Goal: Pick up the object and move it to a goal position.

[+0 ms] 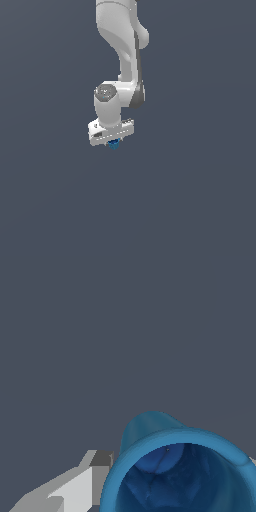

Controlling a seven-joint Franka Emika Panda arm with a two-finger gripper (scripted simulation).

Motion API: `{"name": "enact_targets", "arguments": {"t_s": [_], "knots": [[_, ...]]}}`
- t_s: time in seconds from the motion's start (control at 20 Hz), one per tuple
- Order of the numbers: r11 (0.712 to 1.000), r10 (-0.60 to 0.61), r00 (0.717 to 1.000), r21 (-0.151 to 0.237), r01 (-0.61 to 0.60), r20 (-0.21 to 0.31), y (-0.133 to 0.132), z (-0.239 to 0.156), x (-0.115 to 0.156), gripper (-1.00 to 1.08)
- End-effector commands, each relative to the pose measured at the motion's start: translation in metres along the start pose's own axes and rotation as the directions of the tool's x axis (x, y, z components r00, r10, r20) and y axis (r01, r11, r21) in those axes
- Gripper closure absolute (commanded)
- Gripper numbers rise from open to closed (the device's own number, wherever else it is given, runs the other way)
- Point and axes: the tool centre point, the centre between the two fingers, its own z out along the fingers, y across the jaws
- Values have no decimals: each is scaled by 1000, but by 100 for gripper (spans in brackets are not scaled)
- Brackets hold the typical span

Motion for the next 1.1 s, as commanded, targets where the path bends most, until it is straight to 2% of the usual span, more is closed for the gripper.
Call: {"name": "enact_targets", "arguments": {"t_s": [0.0,0.35,1.05], "knots": [[1000,0,1000,-1,0,-2,-3,-17,-2,108],[1000,-1,1000,-1,1,-1,-14,-82,-13,108],[1000,-1,1000,-1,1,-1,-40,-238,-38,108]]}}
